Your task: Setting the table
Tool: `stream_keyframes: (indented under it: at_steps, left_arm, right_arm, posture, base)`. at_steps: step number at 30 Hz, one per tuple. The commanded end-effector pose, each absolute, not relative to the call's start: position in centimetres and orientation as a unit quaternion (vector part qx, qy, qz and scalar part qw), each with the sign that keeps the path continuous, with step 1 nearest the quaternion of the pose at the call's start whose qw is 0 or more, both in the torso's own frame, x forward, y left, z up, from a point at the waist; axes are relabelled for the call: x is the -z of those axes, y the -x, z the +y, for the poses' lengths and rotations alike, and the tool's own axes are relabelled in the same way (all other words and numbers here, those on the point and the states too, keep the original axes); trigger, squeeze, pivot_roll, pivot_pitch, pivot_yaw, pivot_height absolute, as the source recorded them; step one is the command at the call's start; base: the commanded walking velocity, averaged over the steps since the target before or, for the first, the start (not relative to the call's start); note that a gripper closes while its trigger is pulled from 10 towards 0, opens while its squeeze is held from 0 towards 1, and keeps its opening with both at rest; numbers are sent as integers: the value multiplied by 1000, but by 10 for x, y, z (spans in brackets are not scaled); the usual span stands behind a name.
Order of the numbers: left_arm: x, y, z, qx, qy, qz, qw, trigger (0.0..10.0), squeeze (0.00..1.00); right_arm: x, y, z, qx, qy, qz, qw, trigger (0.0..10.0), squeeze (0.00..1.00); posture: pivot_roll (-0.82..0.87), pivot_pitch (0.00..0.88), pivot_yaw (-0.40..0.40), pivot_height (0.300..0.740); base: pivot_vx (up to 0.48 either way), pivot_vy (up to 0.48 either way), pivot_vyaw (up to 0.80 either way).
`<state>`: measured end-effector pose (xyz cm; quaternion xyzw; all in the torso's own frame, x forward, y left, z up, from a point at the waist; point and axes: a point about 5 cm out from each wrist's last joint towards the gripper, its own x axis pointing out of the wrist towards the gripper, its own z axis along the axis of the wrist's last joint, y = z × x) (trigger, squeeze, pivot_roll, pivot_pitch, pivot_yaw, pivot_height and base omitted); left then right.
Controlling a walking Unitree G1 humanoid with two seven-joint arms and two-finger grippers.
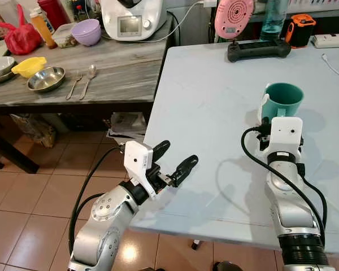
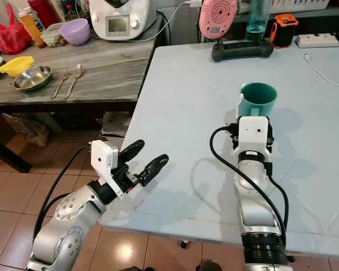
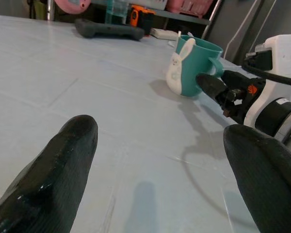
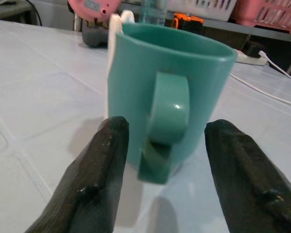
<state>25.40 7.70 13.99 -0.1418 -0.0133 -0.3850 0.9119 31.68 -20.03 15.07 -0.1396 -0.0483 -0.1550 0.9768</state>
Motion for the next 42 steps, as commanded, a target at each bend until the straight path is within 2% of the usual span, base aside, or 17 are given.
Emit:
stream_keyframes:
  at_steps: [1,29,30,31,32,33,40,41,42]
  left_arm:
    - [-141,-251,79,395,136,-11,909,10000,0]
    - [-141,-250,80,400,127,-5,908,10000,0]
    - [-141,-250,80,400,127,-5,908,10000,0]
    - [-141,-251,80,400,126,-5,908,10000,0]
    - [-141,-251,80,400,126,-5,908,10000,0]
    - [-141,-251,80,399,125,-5,908,10000,0]
    - [-141,-252,80,400,123,-5,908,10000,0]
    - [-141,-252,80,400,123,-5,908,10000,0]
    - [-141,-252,80,400,123,-5,908,10000,0]
  right_arm:
    - [-149,-316,-199,158,142,-47,976,0,0]
    - [-148,-316,-199,162,148,-50,974,0,0]
    - [-148,-316,-198,161,148,-50,975,980,0]
    - [-148,-316,-198,159,146,-50,975,4235,0]
    - [-148,-316,-198,158,144,-51,976,8275,835]
    - [-148,-316,-198,157,142,-51,976,10000,1000]
    - [-150,-315,-196,155,147,-56,975,10000,1000]
    - [-151,-315,-195,154,148,-57,975,10000,812]
    - [-151,-315,-195,153,148,-58,975,10000,812]
  posture:
    - [-141,122,172,740]
    - [-137,123,185,740]
    - [-136,122,186,740]
    - [-136,122,186,740]
    - [-135,122,186,740]
    - [-136,122,187,740]
    - [-136,119,189,740]
    - [-137,118,190,740]
    - [-137,118,190,740]
  base:
    - [0,0,0]
    - [0,0,0]
    - [0,0,0]
    - [0,0,0]
    - [0,0,0]
    - [0,0,0]
    - [0,0,0]
    - [0,0,0]
    - [0,0,0]
